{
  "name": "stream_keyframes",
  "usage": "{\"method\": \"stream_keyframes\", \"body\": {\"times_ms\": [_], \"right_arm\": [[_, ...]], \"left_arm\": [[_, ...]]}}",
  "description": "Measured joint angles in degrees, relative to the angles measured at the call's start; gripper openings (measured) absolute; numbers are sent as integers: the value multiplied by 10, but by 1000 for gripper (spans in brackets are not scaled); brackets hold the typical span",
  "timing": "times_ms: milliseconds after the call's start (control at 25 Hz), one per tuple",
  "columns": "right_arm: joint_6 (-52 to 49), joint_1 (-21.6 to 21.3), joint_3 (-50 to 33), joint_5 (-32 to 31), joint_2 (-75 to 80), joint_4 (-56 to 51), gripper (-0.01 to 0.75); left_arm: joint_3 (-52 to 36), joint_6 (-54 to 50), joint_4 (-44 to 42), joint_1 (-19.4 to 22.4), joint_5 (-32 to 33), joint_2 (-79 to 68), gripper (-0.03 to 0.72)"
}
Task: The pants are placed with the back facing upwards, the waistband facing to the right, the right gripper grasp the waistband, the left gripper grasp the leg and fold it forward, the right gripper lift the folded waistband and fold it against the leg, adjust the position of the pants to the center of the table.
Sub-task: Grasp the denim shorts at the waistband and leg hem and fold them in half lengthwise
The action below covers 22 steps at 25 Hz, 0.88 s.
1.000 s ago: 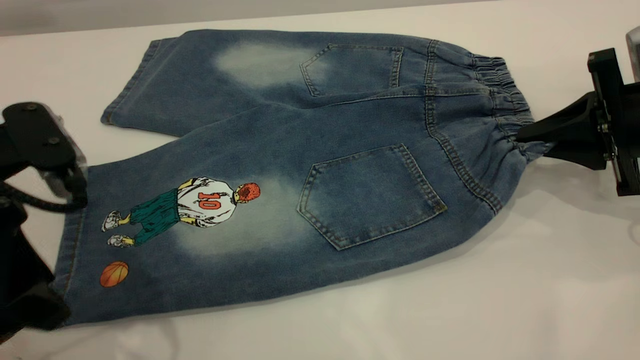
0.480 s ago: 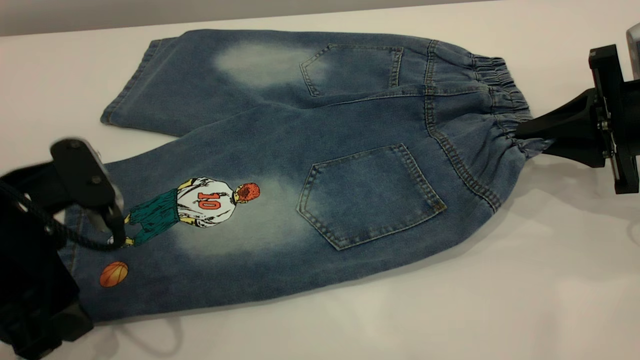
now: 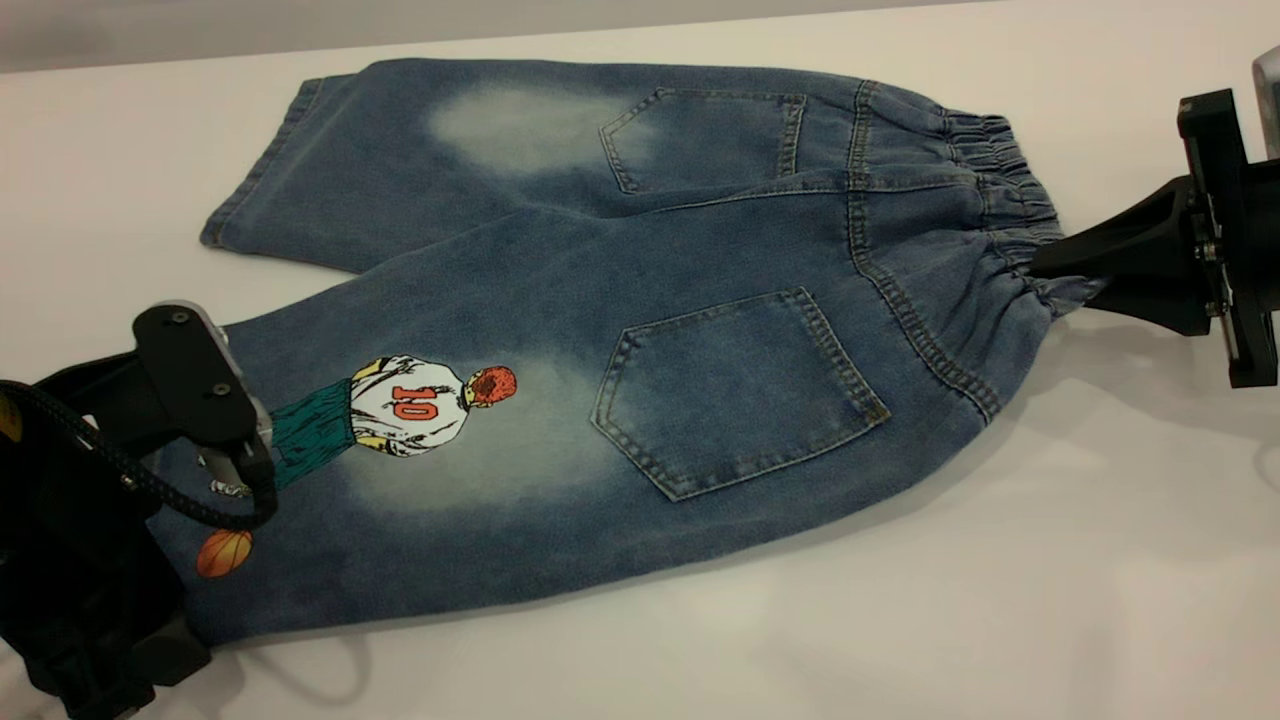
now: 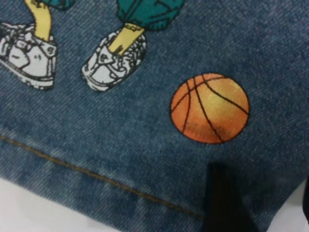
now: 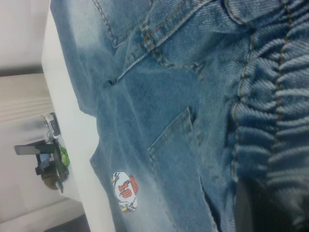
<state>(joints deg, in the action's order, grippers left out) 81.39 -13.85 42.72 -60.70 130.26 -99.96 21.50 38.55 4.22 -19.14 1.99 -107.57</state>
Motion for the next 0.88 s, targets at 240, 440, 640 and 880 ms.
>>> {"method": "stream_keyframes", "body": {"times_ms": [240,440,640,880], "right_arm": [[-1,0,0,0,0,0,36],[-1,0,0,0,0,0,38],[-2,0,0,0,0,0,40],[-2,0,0,0,0,0,44]], "left_arm": [[0,0,0,0,15,11,363],[-1,-1,-2,1,50,58,363],[-1,-23,-42,21,60,71,363],[-1,-34,-73,21,50,61,363]]}}
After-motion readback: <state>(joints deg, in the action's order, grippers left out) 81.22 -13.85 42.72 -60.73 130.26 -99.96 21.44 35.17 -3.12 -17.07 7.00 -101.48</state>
